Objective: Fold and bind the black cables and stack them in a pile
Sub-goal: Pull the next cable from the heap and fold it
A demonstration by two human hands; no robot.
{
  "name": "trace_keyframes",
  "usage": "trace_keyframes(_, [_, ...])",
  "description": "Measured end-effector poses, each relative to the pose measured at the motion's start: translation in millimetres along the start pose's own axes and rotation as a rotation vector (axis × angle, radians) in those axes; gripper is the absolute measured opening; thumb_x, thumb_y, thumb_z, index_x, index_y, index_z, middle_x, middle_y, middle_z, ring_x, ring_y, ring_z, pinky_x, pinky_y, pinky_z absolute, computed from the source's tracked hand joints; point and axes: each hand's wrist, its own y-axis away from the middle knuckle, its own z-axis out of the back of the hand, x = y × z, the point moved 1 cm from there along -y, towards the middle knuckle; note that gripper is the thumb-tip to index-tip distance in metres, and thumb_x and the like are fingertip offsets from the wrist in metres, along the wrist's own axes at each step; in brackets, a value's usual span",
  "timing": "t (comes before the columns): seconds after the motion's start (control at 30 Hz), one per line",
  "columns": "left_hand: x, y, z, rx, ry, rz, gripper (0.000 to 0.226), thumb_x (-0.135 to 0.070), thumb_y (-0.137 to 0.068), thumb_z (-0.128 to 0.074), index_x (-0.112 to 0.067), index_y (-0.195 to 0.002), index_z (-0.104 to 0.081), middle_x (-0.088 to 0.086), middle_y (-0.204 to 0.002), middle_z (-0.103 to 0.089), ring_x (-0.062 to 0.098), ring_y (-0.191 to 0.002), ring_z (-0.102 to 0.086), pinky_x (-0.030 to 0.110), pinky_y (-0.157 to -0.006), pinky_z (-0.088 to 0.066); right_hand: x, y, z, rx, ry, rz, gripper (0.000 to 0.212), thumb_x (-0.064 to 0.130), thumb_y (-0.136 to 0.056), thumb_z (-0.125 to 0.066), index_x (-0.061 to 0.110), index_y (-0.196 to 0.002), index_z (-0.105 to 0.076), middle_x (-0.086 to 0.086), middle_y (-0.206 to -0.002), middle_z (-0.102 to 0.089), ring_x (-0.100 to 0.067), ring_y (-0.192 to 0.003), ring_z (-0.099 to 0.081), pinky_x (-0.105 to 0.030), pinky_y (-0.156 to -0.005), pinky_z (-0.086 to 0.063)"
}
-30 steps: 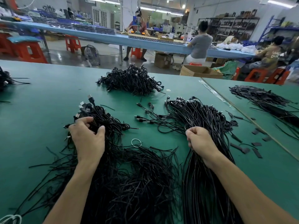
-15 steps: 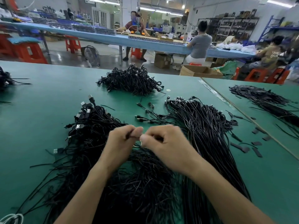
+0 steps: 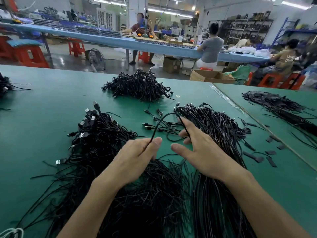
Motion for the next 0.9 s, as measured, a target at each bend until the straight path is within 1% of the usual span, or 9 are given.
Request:
trace_keyframes(0.1, [-2, 1, -4, 0.084, -0.191, 0.045, 0.065, -0.076, -0.091, -0.021, -0.02, -0.068, -0.043, -0.01, -0.053, -0.046, 0.011, -0.05, -0.041, 0.033, -0.053, -0.034, 11, 6, 1, -0.115, 0.138, 0.151, 0.099, 0.054, -0.089, -0.062, 0.047, -0.152, 0.014, 0.019, -0.157, -0.016, -0.001, -0.145, -0.015, -0.026, -0.116, -0.014])
trace_keyframes(0.2, [-3, 4, -7, 0.131, -0.362, 0.02, 0.052, -0.065, -0.096, -0.027, -0.023, -0.068, -0.04, -0.003, -0.056, -0.047, 0.019, -0.054, -0.045, 0.035, -0.052, -0.03, 25, 11, 3, -0.125, 0.37, 0.364, 0.08, 0.054, -0.092, -0.056, 0.04, -0.157, -0.01, 0.011, -0.162, -0.016, -0.006, -0.151, -0.005, -0.032, -0.124, -0.007])
trace_keyframes(0.3, [-7, 4, -9, 0.11, -0.387, -0.042, 0.038, -0.05, -0.099, -0.039, -0.026, -0.069, -0.038, -0.003, -0.059, -0.047, 0.025, -0.059, -0.048, 0.037, -0.053, -0.032, 30, 11, 5, -0.049, 0.389, 0.378, 0.039, 0.053, -0.098, -0.046, 0.034, -0.129, -0.061, 0.012, -0.13, -0.054, -0.007, -0.134, -0.036, -0.034, -0.123, -0.014])
trace_keyframes(0.4, [-10, 2, -8, 0.0, -0.331, -0.047, 0.033, -0.052, -0.094, -0.05, -0.027, -0.072, -0.047, -0.006, -0.061, -0.052, 0.015, -0.057, -0.049, 0.035, -0.054, -0.04, 22, 9, 7, -0.124, 0.361, 0.328, 0.029, 0.048, -0.098, -0.048, 0.027, -0.095, -0.068, 0.015, -0.088, -0.054, -0.006, -0.094, -0.047, -0.03, -0.104, -0.034])
trace_keyframes(0.47, [-8, 2, -6, -0.082, -0.246, -0.037, 0.041, -0.062, -0.093, -0.048, -0.026, -0.074, -0.053, -0.005, -0.059, -0.053, 0.011, -0.053, -0.046, 0.034, -0.053, -0.04, 17, 9, 10, -0.175, 0.191, 0.277, 0.023, 0.042, -0.097, -0.054, 0.024, -0.089, -0.066, 0.016, -0.082, -0.05, -0.002, -0.082, -0.046, -0.024, -0.082, -0.039])
trace_keyframes(0.53, [-7, 2, -4, -0.112, -0.161, 0.016, 0.054, -0.072, -0.091, -0.039, -0.024, -0.071, -0.056, -0.007, -0.056, -0.053, 0.01, -0.05, -0.045, 0.035, -0.053, -0.042, 15, 8, 12, -0.247, 0.002, 0.24, 0.018, 0.036, -0.096, -0.059, 0.024, -0.086, -0.066, 0.014, -0.081, -0.051, -0.003, -0.079, -0.05, -0.017, -0.071, -0.037])
trace_keyframes(0.6, [-7, 2, -7, -0.001, -0.08, 0.093, 0.066, -0.078, -0.089, -0.031, -0.021, -0.067, -0.056, -0.012, -0.051, -0.048, 0.008, -0.046, -0.04, 0.032, -0.052, -0.038, 16, 7, 14, -0.341, -0.135, 0.225, 0.015, 0.031, -0.095, -0.061, 0.026, -0.083, -0.066, 0.01, -0.082, -0.055, -0.006, -0.079, -0.053, -0.012, -0.068, -0.039])
trace_keyframes(0.77, [-16, 5, -12, 0.372, 0.251, 0.104, 0.06, -0.07, -0.094, -0.036, -0.025, -0.058, -0.052, -0.006, -0.054, -0.033, 0.013, -0.048, -0.028, 0.026, -0.047, -0.027, 10, 1, 9, -0.433, -0.297, 0.091, 0.019, 0.041, -0.094, -0.057, 0.028, -0.084, -0.065, 0.005, -0.083, -0.065, -0.007, -0.077, -0.058, -0.018, -0.069, -0.047])
trace_keyframes(0.9, [-22, 7, 1, 0.356, 0.748, 0.148, 0.053, -0.058, -0.098, -0.044, -0.023, -0.058, -0.046, -0.006, -0.052, -0.027, 0.013, -0.044, -0.019, 0.019, -0.04, -0.023, 3, -2, -5, -0.291, -0.393, -0.013, 0.025, 0.042, -0.093, -0.059, 0.023, -0.082, -0.071, 0.011, -0.06, -0.061, -0.006, -0.051, -0.046, -0.022, -0.05, -0.04])
